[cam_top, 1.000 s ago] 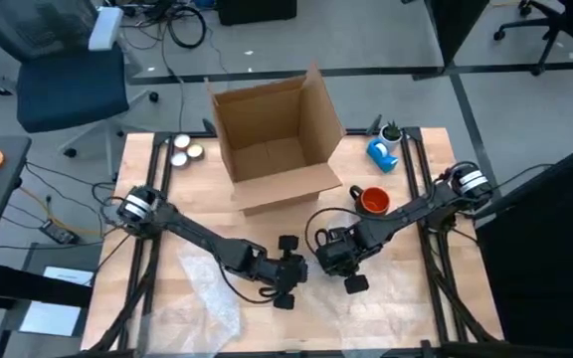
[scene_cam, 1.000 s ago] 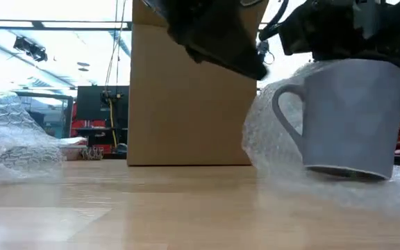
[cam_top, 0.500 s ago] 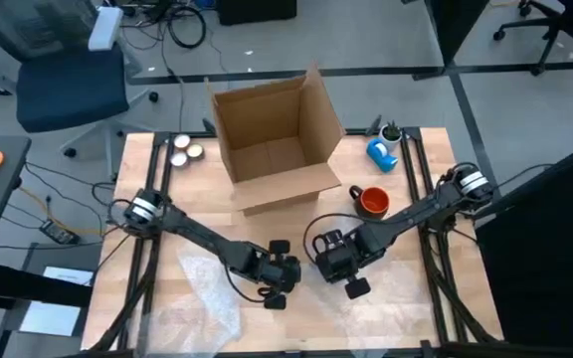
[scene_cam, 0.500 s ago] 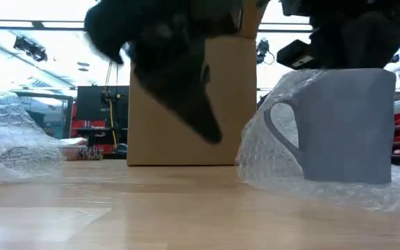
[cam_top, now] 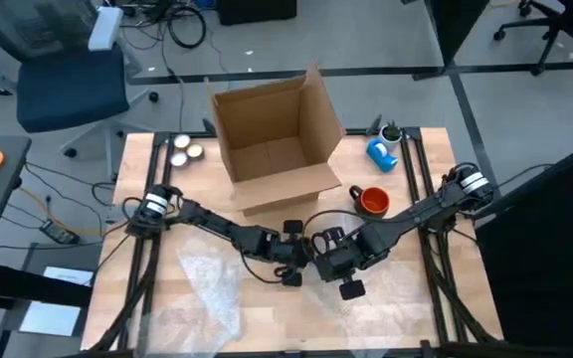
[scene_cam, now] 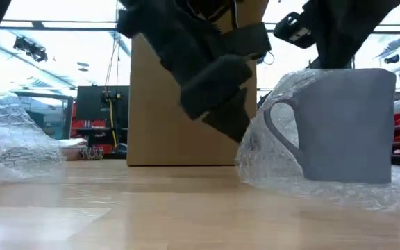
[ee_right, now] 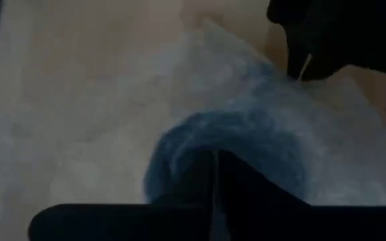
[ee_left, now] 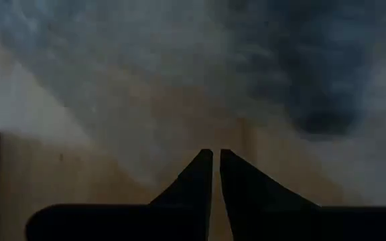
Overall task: Wrap mug
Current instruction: Wrap the blue mug with the top bubble wrap
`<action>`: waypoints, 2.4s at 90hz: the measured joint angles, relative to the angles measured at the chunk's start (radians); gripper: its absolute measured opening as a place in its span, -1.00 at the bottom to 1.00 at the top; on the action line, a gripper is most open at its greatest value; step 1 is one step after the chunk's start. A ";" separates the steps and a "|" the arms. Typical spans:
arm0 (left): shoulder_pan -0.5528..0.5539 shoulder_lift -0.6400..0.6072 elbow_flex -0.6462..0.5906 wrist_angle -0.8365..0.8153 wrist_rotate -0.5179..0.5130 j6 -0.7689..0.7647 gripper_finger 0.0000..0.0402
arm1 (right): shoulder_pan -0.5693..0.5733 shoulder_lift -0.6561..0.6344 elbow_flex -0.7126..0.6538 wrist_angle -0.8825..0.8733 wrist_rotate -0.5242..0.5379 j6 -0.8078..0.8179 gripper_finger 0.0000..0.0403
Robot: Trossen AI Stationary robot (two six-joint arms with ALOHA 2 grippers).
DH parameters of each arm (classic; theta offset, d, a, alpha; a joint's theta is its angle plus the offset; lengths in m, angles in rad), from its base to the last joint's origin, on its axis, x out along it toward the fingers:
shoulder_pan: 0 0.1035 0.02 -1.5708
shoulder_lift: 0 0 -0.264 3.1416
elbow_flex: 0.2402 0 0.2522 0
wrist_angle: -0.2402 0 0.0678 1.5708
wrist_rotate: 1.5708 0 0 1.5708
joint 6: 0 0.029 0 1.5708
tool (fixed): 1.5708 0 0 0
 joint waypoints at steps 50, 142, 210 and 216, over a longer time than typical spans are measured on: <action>0.035 -0.086 0.013 0.081 -0.151 0.132 -0.92 | -0.002 0.000 -0.081 0.132 0.028 0.079 -1.00; -0.062 -0.105 0.011 0.285 -0.002 0.148 -0.93 | 0.077 -0.164 -0.081 0.038 0.139 0.261 -1.00; -0.070 -0.078 0.001 0.344 0.045 0.113 -0.92 | -0.015 -0.127 -0.081 0.049 0.280 0.129 -1.00; -0.070 -0.073 0.001 0.339 0.045 0.104 -0.92 | -0.010 -0.120 -0.081 0.052 0.279 0.128 -1.00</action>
